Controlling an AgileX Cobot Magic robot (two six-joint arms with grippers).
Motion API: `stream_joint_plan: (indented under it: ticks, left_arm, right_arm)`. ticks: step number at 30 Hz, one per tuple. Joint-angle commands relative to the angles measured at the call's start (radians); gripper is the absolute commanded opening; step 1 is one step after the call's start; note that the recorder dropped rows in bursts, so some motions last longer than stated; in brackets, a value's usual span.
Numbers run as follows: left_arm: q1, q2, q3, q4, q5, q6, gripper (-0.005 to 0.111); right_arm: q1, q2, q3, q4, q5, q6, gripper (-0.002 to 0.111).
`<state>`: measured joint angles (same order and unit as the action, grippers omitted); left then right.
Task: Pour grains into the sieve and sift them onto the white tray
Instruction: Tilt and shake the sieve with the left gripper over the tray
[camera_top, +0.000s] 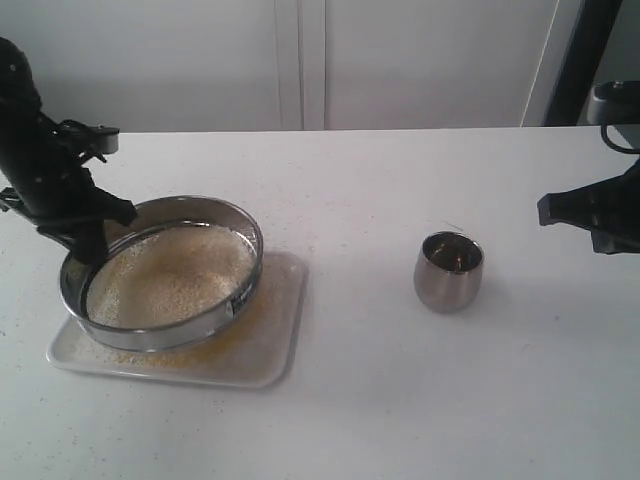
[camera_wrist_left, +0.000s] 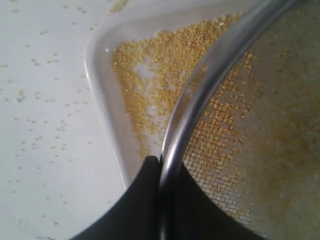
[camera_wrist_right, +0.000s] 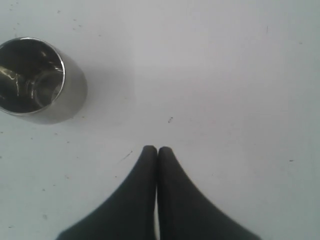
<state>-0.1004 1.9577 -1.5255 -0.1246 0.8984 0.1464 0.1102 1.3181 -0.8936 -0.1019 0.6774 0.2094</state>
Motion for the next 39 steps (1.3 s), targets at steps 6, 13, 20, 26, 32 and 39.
stream_joint_plan:
  ticks: [6, 13, 20, 26, 32, 39]
  left_arm:
    - [-0.051, -0.014, 0.048, -0.113, -0.036, 0.089, 0.0]
    - [0.07, -0.072, 0.048, -0.102, -0.068, 0.06, 0.0]
    - [0.016, -0.093, 0.047, 0.107, -0.016, 0.0, 0.0]
    - [0.025, -0.101, 0.057, -0.099, -0.084, 0.107, 0.0]
    - [0.069, -0.094, 0.046, -0.039, -0.106, 0.083, 0.0]
    - [-0.024, -0.055, 0.059, -0.002, -0.036, 0.115, 0.0]
  right_arm:
    - [-0.004, 0.0, -0.002, -0.004, -0.006, -0.003, 0.0]
    - [-0.004, 0.0, -0.002, -0.004, -0.012, -0.003, 0.0]
    - [-0.004, 0.0, -0.002, -0.004, -0.033, -0.003, 0.0]
    - [-0.004, 0.0, -0.002, -0.004, -0.038, -0.003, 0.0]
    - [-0.004, 0.0, -0.002, -0.004, -0.038, -0.003, 0.0]
    - [-0.004, 0.0, -0.002, -0.004, -0.045, -0.003, 0.0]
